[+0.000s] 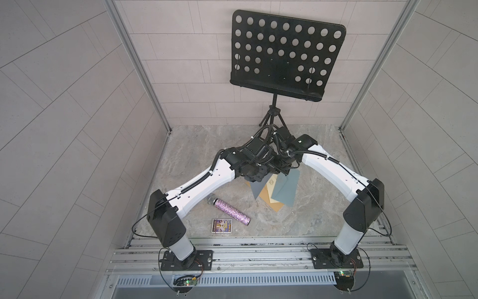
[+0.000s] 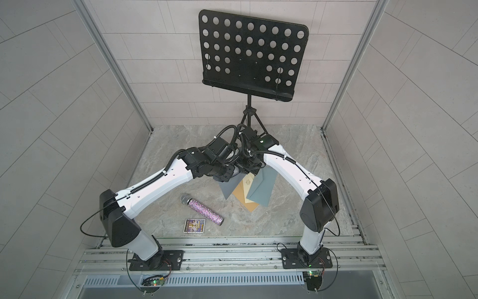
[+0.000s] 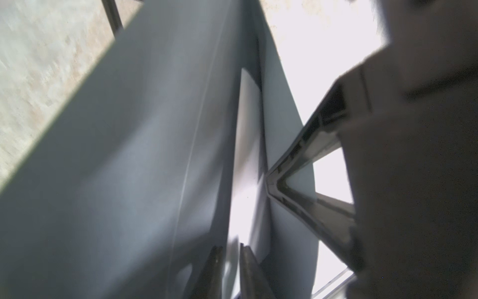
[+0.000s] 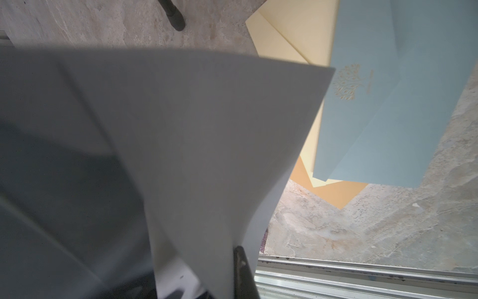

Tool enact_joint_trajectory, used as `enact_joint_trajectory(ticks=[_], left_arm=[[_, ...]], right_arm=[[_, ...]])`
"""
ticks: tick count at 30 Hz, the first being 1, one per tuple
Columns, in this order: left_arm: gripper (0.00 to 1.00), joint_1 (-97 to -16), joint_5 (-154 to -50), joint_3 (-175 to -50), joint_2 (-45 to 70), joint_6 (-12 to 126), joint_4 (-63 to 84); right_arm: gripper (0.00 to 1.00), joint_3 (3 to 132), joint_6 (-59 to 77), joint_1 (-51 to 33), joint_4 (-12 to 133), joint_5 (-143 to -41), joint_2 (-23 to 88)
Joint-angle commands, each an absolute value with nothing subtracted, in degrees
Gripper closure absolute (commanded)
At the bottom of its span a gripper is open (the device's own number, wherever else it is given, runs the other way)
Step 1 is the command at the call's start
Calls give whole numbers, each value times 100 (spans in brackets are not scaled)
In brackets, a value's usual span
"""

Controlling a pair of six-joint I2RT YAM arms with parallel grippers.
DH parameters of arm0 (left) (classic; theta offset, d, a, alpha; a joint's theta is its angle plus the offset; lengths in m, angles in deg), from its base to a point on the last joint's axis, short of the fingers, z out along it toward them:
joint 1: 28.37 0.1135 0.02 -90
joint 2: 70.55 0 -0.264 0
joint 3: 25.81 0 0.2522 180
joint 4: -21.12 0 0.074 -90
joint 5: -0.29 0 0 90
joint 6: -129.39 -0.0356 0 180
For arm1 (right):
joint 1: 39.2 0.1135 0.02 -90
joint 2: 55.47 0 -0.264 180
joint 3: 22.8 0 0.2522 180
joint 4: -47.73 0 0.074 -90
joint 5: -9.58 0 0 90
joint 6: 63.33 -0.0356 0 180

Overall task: Take the letter paper out of the envelope
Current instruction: Take out the letter paper from the envelope.

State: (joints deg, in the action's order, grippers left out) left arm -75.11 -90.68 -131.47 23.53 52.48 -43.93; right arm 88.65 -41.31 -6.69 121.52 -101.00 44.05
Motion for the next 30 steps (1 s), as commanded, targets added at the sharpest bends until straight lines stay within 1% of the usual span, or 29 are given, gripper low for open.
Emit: enact_joint_trajectory(ticks=[1,3,12,21,26,30], left_arm=[[93,-7495,-9263,-13054,2387,5292,-4626],[100,-7497,-9332,-13062,2376,5338,-4603],[100,-7477,-9373,-13311,2213,5913,-4349],[100,-7348,-9156,-13697,2245,6086,-4727],[100,-7203,-9135,-13793,2073,6284,-4738],[100,-6990,-9170,-13984,1861,6560,-4662]], right_arm=[[100,8901,-4234,-688,12148,-10099,4108],[100,8883,-4235,-696,12143,-10064,4099],[100,8705,-4127,-703,12178,-9882,4141],[100,8529,-3973,-704,12196,-9636,4213],[100,8474,-3833,-706,12244,-9486,4319],[100,8496,-3617,-727,12404,-9164,4351]])
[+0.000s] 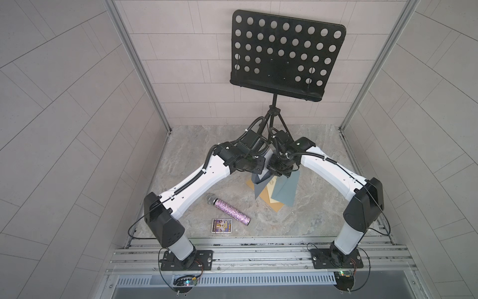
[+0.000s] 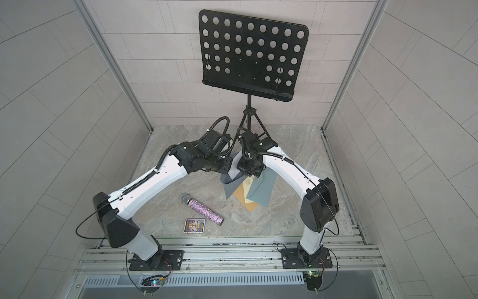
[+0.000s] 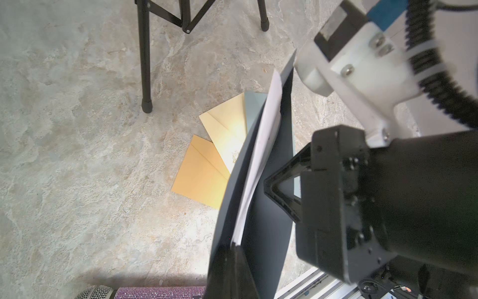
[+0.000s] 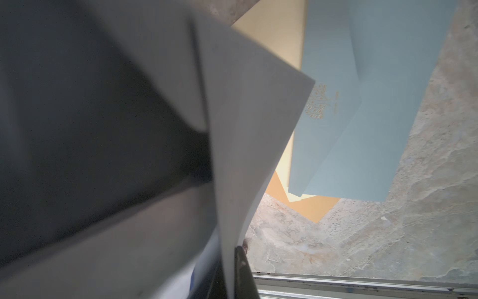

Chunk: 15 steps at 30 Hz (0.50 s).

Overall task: Take the letter paper out of the envelope
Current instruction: Take out the letter paper from the envelope.

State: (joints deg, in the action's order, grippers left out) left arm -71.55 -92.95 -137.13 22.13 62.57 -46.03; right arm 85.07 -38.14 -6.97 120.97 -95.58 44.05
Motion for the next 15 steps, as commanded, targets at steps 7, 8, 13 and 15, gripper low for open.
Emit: enact_joint_trajectory(ticks=[7,8,13,15], left_arm=[[100,-6369,-9752,-13689,1123,7386,-3699],[100,-6285,-9806,-13620,1043,7520,-3605],[100,-6142,-9942,-13131,797,7886,-3351],[100,-6105,-10086,-12611,623,8061,-2979]], right_arm=[[100,8454,-2939,-1051,12984,-8317,4326],[100,8440,-2839,-1149,13061,-8197,4297],[100,8699,-2100,-1662,13611,-6970,4246],[100,8883,-1662,-1899,13817,-6131,4362]])
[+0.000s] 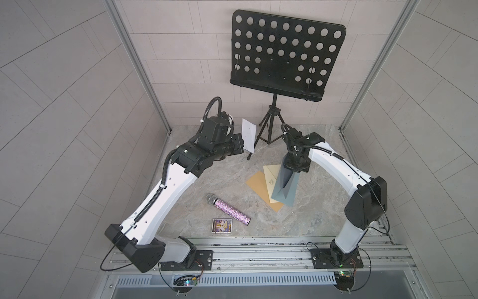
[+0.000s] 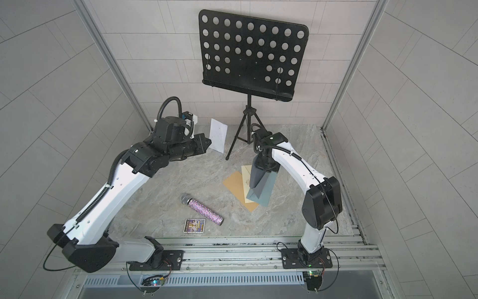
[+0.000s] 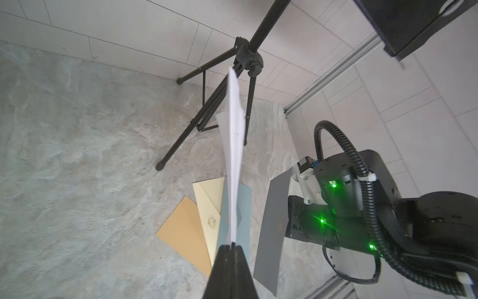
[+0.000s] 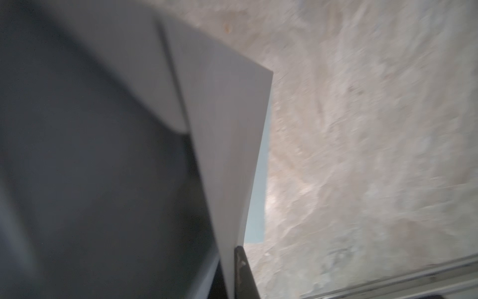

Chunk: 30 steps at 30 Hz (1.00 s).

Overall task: Take the letter paper out of the envelope
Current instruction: Take out the letter paper from the envelope, then place the envelope at the center of the board.

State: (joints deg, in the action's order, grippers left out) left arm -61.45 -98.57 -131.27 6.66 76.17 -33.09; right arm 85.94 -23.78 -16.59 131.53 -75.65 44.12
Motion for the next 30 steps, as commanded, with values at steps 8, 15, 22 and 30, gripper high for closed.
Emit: enact_joint_trajectory(ticks=[8,15,22,30], left_arm=[[100,-6089,-10546,-11572,465,8649,-2287],[100,-6106,-10846,-11332,375,8561,-2246],[100,-6107,-11033,-11155,145,8624,-2240],[100,-6107,-10991,-10982,-44,8636,-2331]], right_arm=[[100,9889,-58,-3153,13354,-4630,5781],[100,11565,900,-3309,12981,-4343,7510],[99,12720,821,-3456,13012,-4439,8704],[55,13016,664,-3470,13084,-4728,9078]])
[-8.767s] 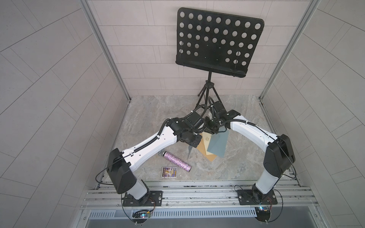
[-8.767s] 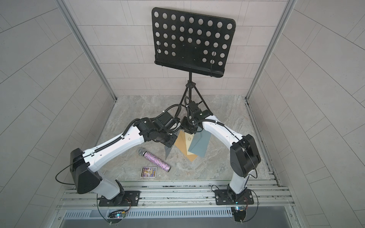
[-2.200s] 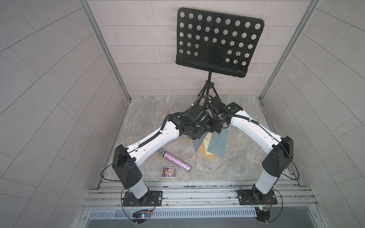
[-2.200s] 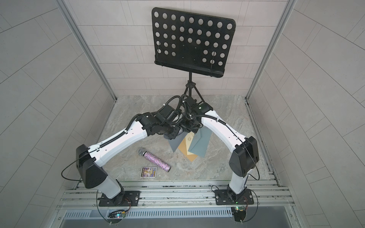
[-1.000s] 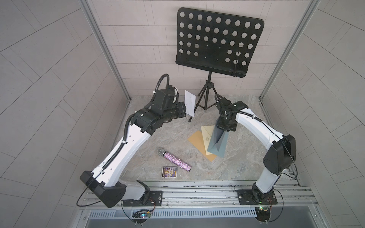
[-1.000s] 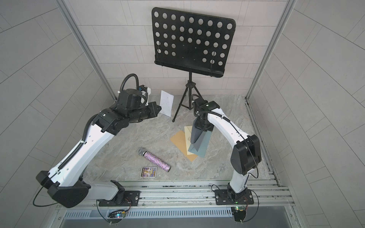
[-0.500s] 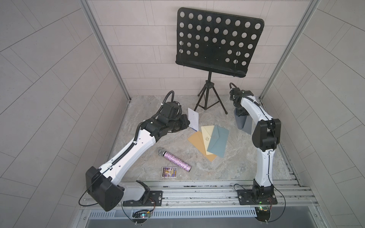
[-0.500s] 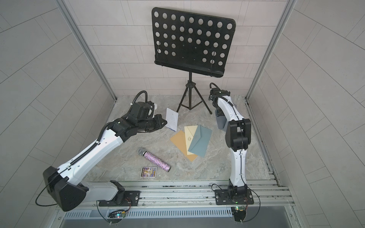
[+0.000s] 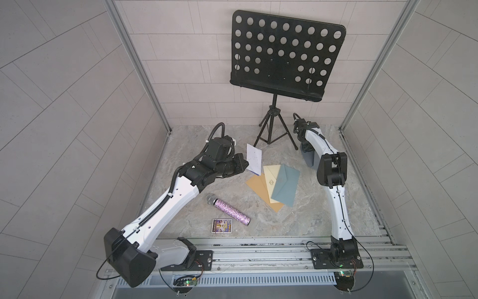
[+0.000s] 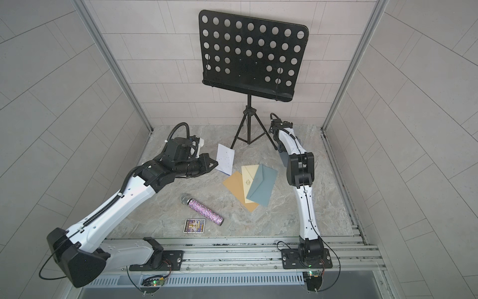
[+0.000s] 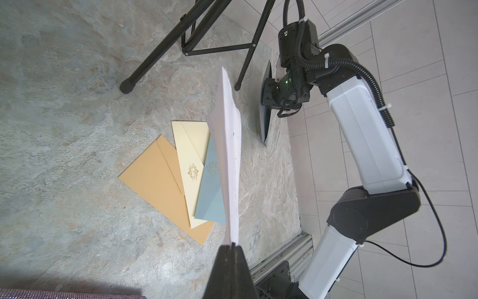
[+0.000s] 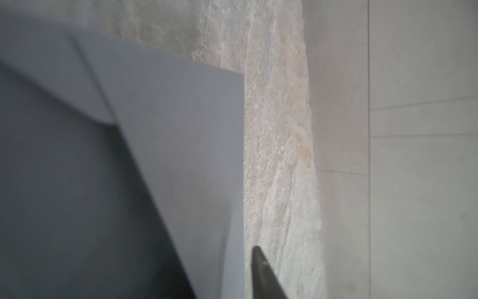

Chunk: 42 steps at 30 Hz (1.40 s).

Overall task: Take the letter paper out of the envelope
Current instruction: Place the envelope at the center of the board.

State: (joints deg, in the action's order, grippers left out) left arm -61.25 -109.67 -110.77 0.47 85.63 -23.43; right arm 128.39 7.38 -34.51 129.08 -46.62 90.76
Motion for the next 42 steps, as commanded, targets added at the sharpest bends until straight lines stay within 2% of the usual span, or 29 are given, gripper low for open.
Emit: enact_joint_trajectory(ticks=[1,3,6,13,16,21,25,28,31,35,39,42], left_arm=[[100,-6106,-10992,-10985,-48,8635,-2332],[100,-6099,-10963,-10980,-25,8624,-2341],[100,-6093,-10867,-10995,-24,8591,-2333],[100,-6083,-10966,-11061,44,8589,-2310],[100,-6085,-11041,-11112,59,8571,-2361],[100,-6085,-10976,-11055,-49,8547,-2411],[100,-6041,-10894,-10965,-149,8657,-2280],[100,-5950,-10966,-11050,-174,8712,-2133],[100,-5794,-11211,-11226,-82,8816,-2071],[100,-5623,-11564,-11366,-1,9188,-1918],[100,-5606,-12034,-11354,75,9590,-1621],[100,-5609,-12561,-11367,162,9810,-1420]], right_arm=[[49,13059,647,-3470,13131,-4891,9040],[40,13075,620,-3472,13195,-5200,8892],[35,13064,512,-3471,13328,-5463,8589],[35,12972,474,-3521,13708,-5397,8237],[37,12746,399,-3650,13712,-5752,8062],[37,11706,434,-3656,12922,-6528,7158],[40,11291,157,-3593,12809,-7515,6551],[44,10403,-415,-3436,12325,-8745,5670],[47,8975,-1162,-3322,11208,-10091,4360],[44,7193,-2914,-3282,9566,-11418,2885],[42,6190,-4406,-2780,8041,-12071,2214],[41,6217,-4707,-2359,7784,-12028,2146]])
